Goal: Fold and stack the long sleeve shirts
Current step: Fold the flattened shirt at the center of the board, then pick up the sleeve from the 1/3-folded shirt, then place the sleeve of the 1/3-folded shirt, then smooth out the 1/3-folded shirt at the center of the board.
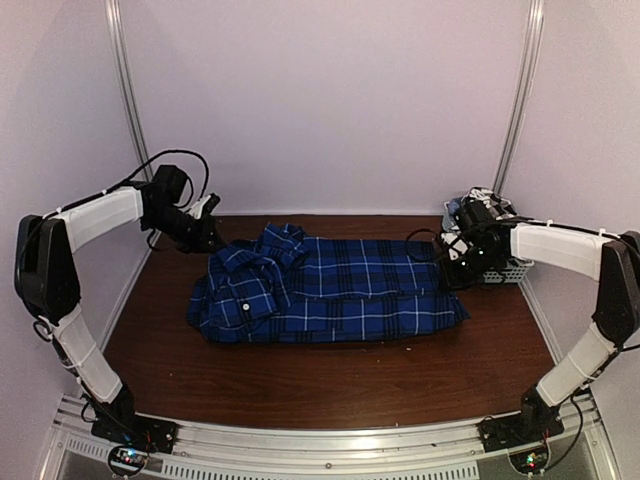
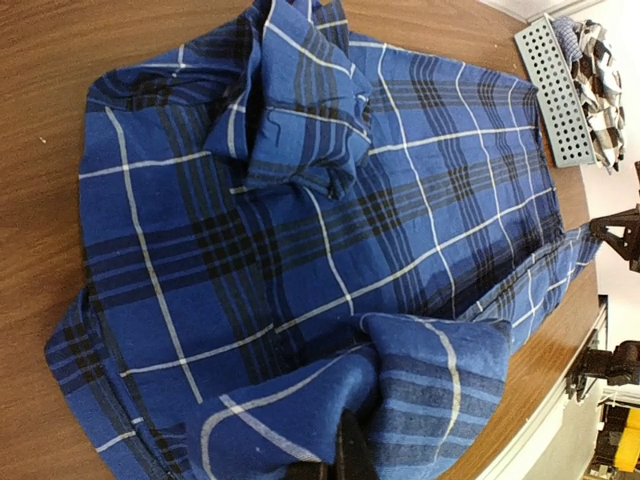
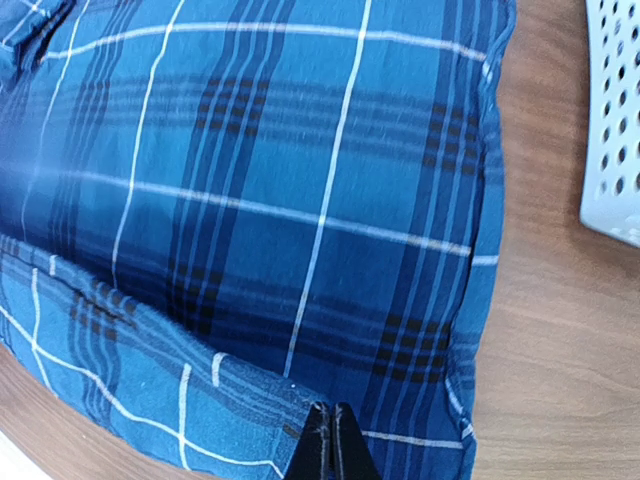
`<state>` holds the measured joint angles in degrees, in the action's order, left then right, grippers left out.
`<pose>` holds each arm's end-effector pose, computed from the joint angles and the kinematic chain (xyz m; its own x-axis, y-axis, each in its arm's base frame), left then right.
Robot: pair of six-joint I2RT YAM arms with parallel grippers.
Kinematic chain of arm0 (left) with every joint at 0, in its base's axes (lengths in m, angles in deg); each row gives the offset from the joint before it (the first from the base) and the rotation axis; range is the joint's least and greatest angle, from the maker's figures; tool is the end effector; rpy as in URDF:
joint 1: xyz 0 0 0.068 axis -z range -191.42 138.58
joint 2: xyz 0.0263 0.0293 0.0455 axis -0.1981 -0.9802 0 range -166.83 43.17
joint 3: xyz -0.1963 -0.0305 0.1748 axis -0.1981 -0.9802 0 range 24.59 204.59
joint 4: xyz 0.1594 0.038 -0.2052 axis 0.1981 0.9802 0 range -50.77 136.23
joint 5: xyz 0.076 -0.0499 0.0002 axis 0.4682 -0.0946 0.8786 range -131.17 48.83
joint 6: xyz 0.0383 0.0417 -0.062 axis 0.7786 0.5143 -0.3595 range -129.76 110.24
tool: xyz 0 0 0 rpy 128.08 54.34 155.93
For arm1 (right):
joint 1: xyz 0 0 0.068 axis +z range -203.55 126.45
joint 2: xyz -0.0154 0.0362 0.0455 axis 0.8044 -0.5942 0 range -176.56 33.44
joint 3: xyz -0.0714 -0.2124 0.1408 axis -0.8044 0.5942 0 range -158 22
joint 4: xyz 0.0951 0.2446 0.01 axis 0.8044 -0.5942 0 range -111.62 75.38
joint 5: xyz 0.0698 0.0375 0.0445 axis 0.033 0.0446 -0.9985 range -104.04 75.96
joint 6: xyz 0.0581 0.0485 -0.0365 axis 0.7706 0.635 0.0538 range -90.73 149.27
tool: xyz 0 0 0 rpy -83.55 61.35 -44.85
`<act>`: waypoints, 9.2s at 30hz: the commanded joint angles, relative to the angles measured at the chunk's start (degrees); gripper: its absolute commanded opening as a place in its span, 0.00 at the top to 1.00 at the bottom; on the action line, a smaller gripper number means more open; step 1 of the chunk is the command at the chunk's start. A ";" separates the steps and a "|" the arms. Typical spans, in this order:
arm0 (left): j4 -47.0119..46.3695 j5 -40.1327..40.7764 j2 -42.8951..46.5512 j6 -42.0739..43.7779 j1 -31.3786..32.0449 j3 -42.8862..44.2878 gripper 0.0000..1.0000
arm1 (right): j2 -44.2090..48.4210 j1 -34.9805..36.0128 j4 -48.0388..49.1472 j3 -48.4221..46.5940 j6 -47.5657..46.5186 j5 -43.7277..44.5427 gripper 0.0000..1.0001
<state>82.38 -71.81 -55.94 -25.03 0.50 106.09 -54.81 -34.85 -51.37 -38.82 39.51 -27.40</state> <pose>0.3644 -0.1151 0.2286 -0.9346 -0.0342 -0.3541 0.1817 0.8100 -0.5576 0.2993 0.1193 0.1777 -0.9115 -0.1259 -0.3916 -0.2491 0.9265 0.2821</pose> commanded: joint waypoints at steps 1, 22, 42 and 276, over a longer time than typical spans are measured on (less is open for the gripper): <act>-0.53 -0.67 -0.07 1.13 -0.85 3.65 1.00 | -2.22 -1.27 -0.25 -2.76 -1.10 1.52 1.00; -5.58 -5.47 -7.07 1.57 -0.85 -0.91 1.00 | -6.15 -2.70 5.56 0.78 0.09 1.47 0.60; -15.72 2.76 -4.79 -4.07 -0.76 2.06 0.59 | 3.69 13.89 13.57 2.72 7.19 0.98 0.37; -15.30 51.26 4.08 -6.03 23.26 -23.85 0.60 | -1.41 16.03 29.49 21.34 15.05 -3.44 0.33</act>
<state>67.28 -21.62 -54.87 -30.98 26.84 84.10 -55.97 -18.22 -19.94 -18.01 54.55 -33.28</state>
